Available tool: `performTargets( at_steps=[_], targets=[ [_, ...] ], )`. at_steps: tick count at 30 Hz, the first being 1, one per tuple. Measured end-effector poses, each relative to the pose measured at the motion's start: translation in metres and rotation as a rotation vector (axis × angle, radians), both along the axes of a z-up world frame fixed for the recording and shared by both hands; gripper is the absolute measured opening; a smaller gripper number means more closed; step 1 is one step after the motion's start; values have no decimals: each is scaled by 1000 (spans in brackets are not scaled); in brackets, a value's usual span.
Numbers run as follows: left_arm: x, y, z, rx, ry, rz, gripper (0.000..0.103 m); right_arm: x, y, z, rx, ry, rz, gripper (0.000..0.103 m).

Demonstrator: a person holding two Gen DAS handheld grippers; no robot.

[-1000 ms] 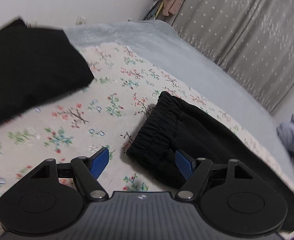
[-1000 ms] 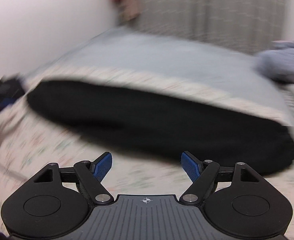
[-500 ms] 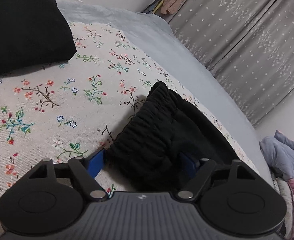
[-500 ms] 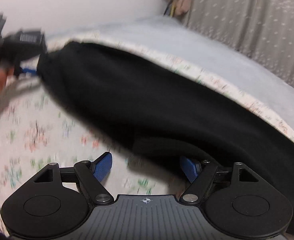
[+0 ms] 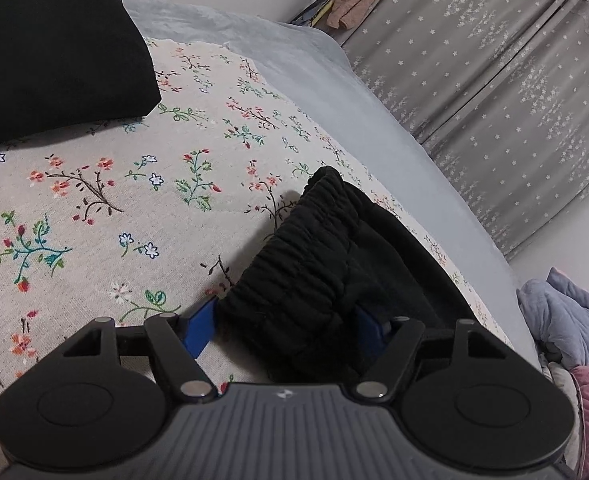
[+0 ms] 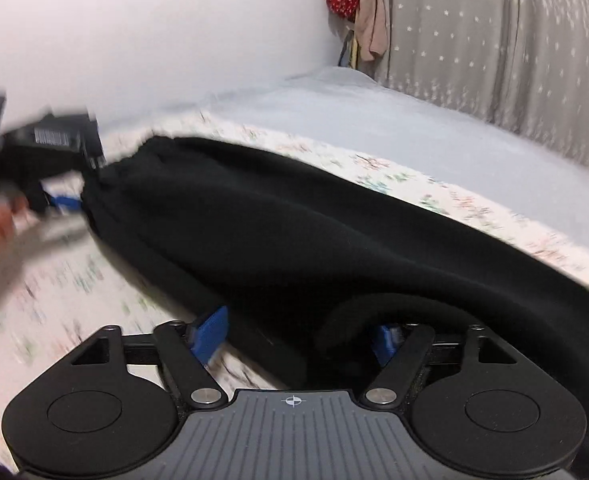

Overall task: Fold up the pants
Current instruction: 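Grasp the waistband edge with the left gripper while the right gripper pinches the fabric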

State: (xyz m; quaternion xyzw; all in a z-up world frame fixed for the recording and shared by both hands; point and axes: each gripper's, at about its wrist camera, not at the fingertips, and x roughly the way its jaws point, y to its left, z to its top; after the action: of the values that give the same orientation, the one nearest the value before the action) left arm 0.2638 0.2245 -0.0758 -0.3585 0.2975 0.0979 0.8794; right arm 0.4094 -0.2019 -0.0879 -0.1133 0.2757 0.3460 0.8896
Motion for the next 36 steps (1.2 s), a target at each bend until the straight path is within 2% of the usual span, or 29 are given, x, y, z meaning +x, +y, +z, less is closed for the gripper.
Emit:
performTargets(
  at_steps=[2,3,5,7,12,15,17,20,21,24,27,28,31,35,36],
  targets=[
    [-1,1,0,-6,0,0,86,2,2,-1,-50,-22,13,50],
    [-1,1,1,-5,0,-2,86,2,2,0,-65,-29,23,45],
    [-1,1,0,-6,0,-1,86,6,-6,2,-32,17,31,25],
    [-1,2,1,-7,1,-6,86,9,-20,6,6,67,29,10],
    [-4,7,3,-30,8,-21,81,-13,-65,46,221,181,110,10],
    [-11,12,4,-81,18,-11,79,-26,-80,64,237,251,172,10],
    [-17,13,3,-117,32,-4,79,-28,-88,56,236,323,190,10],
    [-23,12,2,-138,34,9,84,-28,-80,18,103,397,151,10],
    [-23,10,4,-130,33,10,87,-29,-77,5,86,415,140,10],
    [-27,9,10,-120,3,28,90,-40,-79,-2,154,392,139,10],
    [-39,30,7,-256,-80,128,97,-44,-96,4,244,377,153,10],
    [-40,34,6,-271,-83,143,98,-44,-101,5,256,377,163,9],
    [-29,22,4,-193,8,97,98,-44,-101,0,173,365,146,8],
    [-26,2,5,-166,3,80,98,-55,-91,5,130,222,97,17],
    [-25,1,4,-158,-2,84,98,-59,-88,8,137,192,100,23]
  ],
)
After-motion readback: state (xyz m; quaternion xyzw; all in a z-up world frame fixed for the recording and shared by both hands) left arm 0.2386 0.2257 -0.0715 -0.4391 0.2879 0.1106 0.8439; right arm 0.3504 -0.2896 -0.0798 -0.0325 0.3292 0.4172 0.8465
